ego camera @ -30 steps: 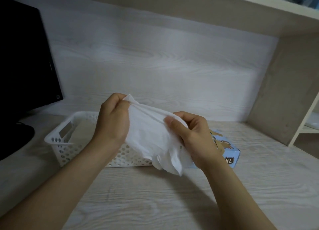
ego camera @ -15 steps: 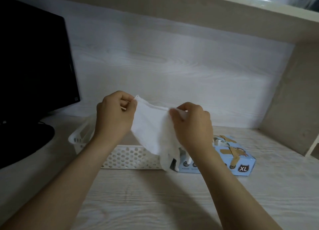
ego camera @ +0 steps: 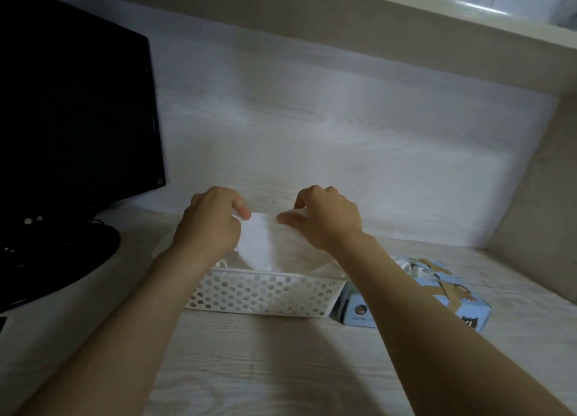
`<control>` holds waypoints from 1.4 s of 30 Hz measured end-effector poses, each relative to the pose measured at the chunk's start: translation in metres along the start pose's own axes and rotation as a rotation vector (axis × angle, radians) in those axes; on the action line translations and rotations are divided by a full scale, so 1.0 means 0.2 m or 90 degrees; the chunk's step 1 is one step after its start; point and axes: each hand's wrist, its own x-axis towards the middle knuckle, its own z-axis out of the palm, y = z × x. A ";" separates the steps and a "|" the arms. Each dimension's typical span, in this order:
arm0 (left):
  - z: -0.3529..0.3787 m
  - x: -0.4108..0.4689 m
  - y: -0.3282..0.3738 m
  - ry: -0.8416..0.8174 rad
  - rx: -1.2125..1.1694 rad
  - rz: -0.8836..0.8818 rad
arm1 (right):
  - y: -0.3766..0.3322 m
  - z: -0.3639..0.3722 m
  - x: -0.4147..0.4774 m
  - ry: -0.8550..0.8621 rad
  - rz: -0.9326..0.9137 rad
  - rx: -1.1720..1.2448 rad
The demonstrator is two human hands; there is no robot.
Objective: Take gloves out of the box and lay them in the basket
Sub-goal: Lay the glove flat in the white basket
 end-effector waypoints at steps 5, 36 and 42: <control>-0.01 -0.01 0.01 -0.067 0.261 -0.041 | 0.01 0.07 0.05 -0.084 -0.031 0.050; 0.03 -0.07 0.13 -0.099 0.139 0.260 | 0.02 0.00 -0.16 -0.160 -0.167 0.134; 0.15 -0.23 0.24 0.046 0.134 0.389 | 0.19 -0.02 -0.27 0.071 -0.131 0.190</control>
